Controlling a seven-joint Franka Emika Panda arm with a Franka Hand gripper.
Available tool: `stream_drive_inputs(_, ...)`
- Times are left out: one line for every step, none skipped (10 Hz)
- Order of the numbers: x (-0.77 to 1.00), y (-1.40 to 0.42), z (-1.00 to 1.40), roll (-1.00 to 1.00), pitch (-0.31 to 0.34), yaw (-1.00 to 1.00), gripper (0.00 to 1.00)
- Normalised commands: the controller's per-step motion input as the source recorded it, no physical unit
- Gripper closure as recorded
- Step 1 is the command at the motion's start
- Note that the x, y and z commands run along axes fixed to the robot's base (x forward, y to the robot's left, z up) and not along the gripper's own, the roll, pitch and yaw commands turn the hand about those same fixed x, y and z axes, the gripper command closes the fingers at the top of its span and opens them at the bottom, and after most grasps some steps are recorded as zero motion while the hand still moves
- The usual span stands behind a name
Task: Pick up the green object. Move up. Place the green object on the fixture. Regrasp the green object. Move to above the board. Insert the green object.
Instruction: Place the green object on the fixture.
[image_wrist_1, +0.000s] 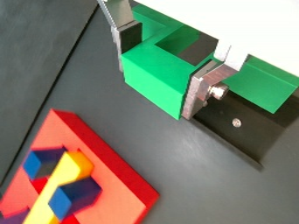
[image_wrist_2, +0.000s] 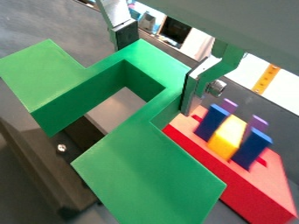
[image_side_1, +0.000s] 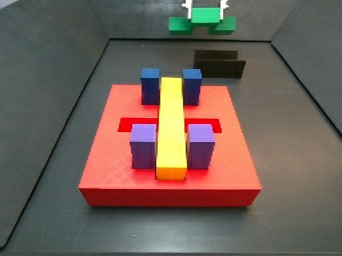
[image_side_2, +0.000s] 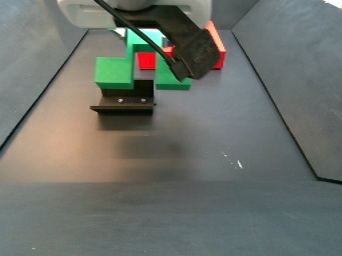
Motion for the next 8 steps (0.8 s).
stream_drive_inputs(0.35, -0.45, -0.08, 0.27, 0.0, 0.24, 1.0)
stream_drive_inputs(0.26, -0.45, -0.03, 0.31, -0.049, 0.21, 1.0)
stream_drive_inputs(0.26, -0.45, -0.03, 0.3, -0.06, 0.18, 1.0)
stream_drive_inputs(0.33, -0.35, -0.01, 0.34, -0.023, 0.12, 1.0)
stream_drive_inputs(0.53, -0.04, -0.1, 0.49, 0.069, 0.0, 1.0)
stream_drive_inputs(0.55, 0.04, -0.24, 0.24, 0.143, 0.0, 1.0)
stream_drive_inputs(0.71, 0.18, -0.48, 0.09, 0.463, 0.0, 1.0)
stream_drive_inputs(0.58, 0.24, -0.5, -0.2, 0.177, -0.05, 1.0)
